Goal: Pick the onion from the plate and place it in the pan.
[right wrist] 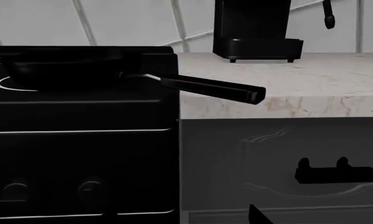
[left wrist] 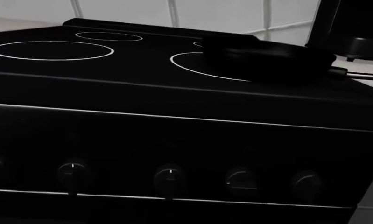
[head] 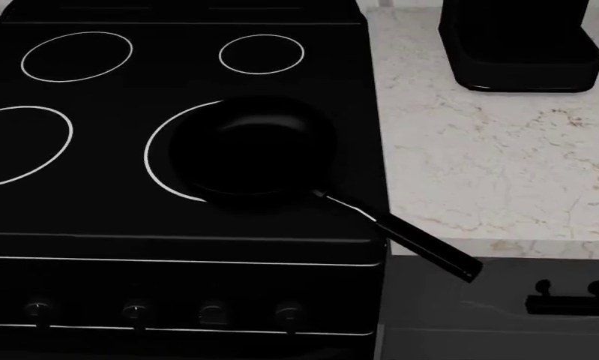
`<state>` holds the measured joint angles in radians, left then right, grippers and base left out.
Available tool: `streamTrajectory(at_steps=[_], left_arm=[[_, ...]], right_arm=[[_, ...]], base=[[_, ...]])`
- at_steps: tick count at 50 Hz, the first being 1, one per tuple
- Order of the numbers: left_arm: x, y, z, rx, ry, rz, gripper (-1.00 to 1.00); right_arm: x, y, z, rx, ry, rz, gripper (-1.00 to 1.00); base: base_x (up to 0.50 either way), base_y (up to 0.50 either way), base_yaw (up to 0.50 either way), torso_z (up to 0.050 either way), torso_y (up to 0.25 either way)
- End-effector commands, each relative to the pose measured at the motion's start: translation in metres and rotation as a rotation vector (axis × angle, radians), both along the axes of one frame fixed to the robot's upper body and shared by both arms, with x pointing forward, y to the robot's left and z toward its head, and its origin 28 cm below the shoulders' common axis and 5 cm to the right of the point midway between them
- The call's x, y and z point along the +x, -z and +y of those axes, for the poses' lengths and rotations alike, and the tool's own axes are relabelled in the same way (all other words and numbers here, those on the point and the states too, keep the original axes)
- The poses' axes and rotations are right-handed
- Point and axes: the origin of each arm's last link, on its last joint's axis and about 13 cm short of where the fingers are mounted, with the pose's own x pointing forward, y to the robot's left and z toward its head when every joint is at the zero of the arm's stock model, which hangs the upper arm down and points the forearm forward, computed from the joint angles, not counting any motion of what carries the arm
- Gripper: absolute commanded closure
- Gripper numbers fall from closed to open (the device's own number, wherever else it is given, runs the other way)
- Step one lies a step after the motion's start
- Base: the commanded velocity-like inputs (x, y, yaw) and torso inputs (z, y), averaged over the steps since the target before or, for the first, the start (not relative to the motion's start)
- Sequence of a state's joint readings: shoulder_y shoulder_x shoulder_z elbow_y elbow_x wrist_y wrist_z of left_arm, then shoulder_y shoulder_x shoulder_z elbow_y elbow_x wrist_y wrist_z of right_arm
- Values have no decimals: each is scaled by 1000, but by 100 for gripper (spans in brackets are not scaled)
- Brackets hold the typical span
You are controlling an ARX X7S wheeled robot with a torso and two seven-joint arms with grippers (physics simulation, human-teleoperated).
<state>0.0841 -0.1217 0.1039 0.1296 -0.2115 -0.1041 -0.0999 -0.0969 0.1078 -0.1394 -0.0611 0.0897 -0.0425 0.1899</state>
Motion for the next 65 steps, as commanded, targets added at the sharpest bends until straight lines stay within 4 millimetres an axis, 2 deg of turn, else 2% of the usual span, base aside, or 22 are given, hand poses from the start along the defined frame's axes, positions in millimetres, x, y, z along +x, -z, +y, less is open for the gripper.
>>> streamTrajectory(at_steps=[1,3,4,5,8,9,11,15,24,45,65], left_arm=[[0,-3,2,7,-9,8,-100],[-1,-18,5,34,-13,-25,-100],[-2,-29,8,36,-14,-48,-100],[-6,-48,12,36,-14,-62,-100],[-17,-83,23,29,10,-67,-100],[-22,-101,27,34,17,-77,-100],[-28,-124,33,50,19,-103,-100],[-34,-146,39,81,11,-126,-100],[-41,-169,39,54,-11,-153,-100],[-30,-167,38,57,-14,-155,-100],[-32,-159,36,45,-23,-146,-100]], right_arm=[[0,-3,0,2,-4,-1,-100],[-3,-19,-3,-6,-25,-3,-100],[-5,-34,-6,-10,-40,-20,-100],[-8,-57,-11,-24,-43,-37,-100],[-17,-104,-22,-34,-67,-95,-100],[-20,-122,-27,-49,-59,-113,-100],[-23,-142,-33,-47,-64,-108,-100],[-30,-165,-39,-48,-110,-129,-100],[-32,-174,-44,-54,-85,-142,-100],[-30,-179,-42,-85,-83,-172,-100],[-32,-177,-44,-88,-100,-166,-100]], base=[[0,0,0,50,0],[0,0,0,16,0],[0,0,0,0,0],[0,0,0,0,0],[0,0,0,0,0],[0,0,0,0,0],[0,0,0,0,0],[0,0,0,0,0],[0,0,0,0,0],[0,436,0,0,0],[0,500,0,0,0]])
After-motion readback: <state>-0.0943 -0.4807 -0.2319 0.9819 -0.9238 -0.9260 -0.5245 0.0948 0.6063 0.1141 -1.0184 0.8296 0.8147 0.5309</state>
